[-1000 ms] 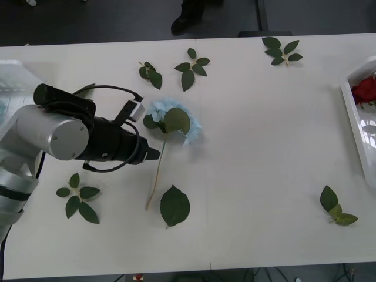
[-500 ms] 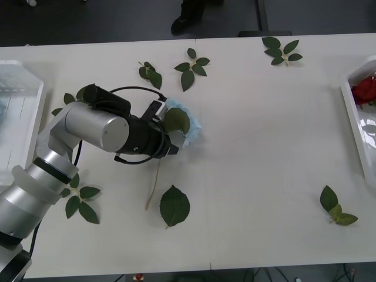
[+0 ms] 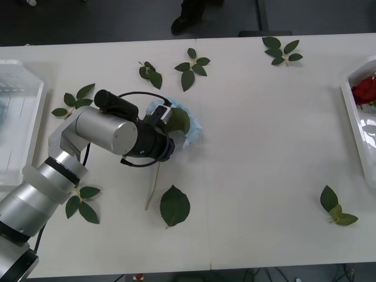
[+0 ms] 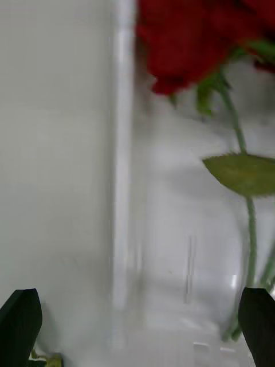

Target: Place the red flowers into the right box and the blue flowers into the left box. If a person shows an open palm, hand one flower to the person first, then continue sorting.

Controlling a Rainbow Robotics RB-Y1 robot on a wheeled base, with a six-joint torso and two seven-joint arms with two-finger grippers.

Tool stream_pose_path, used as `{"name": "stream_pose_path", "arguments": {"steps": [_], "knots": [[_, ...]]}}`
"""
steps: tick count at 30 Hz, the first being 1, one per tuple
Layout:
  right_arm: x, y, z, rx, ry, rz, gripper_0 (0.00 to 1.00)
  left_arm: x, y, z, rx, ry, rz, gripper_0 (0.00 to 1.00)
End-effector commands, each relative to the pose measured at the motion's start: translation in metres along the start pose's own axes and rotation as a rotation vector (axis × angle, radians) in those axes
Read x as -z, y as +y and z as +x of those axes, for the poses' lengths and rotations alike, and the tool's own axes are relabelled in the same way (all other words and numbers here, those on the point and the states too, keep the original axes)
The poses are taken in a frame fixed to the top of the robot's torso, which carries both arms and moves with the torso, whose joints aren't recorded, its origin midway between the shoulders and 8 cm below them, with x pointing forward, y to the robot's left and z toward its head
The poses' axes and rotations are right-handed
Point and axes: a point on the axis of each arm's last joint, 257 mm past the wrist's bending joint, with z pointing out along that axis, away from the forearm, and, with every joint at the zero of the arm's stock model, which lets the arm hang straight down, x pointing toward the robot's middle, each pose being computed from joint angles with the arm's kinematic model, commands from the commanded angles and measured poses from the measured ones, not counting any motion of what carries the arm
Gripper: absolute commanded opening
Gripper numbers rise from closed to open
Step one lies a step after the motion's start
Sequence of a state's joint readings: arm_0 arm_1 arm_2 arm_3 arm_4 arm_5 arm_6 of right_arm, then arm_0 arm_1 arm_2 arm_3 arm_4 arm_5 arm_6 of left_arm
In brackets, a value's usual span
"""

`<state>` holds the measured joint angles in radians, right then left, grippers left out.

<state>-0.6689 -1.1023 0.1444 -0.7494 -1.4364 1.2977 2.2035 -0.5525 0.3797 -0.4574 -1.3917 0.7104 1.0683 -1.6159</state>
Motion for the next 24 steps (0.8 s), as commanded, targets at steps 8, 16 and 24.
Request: {"name": "stream_pose_path", "arguments": {"steps": [8,16,24], "knots": [[0.048,0.149,-0.073,0.590,-0.158,-0.297,1.00,0.037,-0.002,-0.051,0.008,-0.112,0.024,0.00],[0.054,0.242,-0.064,0.962,-0.219,-0.480,1.00,0.122,0.044,-0.060,-0.002,-0.103,-0.005,0.00],[0.042,0.314,-0.043,1.084,-0.275,-0.600,1.00,0.281,0.168,-0.016,0.069,0.079,-0.239,0.00]]}}
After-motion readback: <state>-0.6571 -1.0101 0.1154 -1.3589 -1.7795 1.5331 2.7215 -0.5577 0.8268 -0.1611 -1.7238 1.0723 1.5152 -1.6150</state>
